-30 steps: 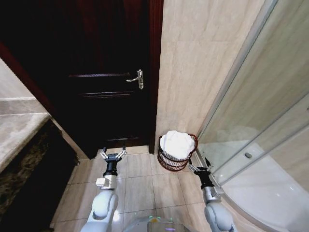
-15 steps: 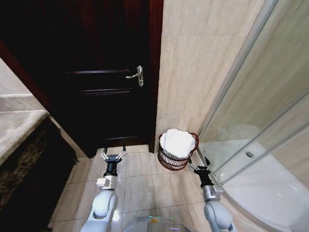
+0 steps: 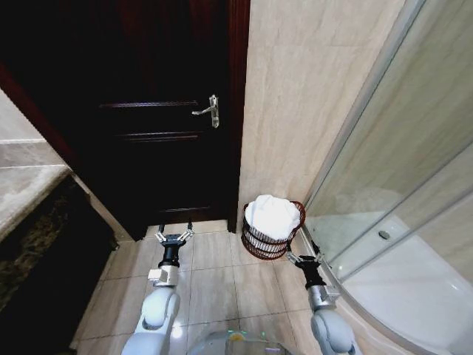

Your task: Discard the used towel into the hamper.

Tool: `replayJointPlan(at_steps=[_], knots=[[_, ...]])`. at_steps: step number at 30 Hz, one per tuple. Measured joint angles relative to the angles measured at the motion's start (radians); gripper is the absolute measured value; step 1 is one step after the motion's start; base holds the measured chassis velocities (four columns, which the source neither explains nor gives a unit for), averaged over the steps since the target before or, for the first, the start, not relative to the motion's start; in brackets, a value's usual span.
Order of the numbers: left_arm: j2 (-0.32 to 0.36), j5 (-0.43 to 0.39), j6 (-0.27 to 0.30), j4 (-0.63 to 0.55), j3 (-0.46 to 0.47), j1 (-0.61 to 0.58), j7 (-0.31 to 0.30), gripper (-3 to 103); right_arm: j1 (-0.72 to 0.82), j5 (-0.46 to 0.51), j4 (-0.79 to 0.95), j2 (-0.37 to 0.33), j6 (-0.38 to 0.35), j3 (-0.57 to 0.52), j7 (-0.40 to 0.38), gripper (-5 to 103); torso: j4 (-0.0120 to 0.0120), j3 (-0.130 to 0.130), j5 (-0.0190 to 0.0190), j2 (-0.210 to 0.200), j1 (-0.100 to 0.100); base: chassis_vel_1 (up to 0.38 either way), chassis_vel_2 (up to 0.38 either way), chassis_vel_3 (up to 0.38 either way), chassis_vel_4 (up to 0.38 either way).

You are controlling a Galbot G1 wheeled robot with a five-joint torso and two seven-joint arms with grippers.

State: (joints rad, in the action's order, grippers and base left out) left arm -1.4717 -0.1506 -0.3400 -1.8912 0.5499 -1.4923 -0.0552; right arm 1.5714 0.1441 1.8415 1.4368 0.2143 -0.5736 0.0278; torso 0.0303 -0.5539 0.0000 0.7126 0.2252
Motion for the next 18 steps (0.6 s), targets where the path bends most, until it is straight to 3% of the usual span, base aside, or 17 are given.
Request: replayJointPlan(at_steps=[18], knots=[[0.0,0.003,-0.022,0.027,-0.005,0.015,0.0,100,-0.024,-0.015,-0.011,-0.011,-0.009,-0.015,0.023,100,0.0,0.043,0.0,-0.074,-0.031,0.0,0.0,0.0,0.0]])
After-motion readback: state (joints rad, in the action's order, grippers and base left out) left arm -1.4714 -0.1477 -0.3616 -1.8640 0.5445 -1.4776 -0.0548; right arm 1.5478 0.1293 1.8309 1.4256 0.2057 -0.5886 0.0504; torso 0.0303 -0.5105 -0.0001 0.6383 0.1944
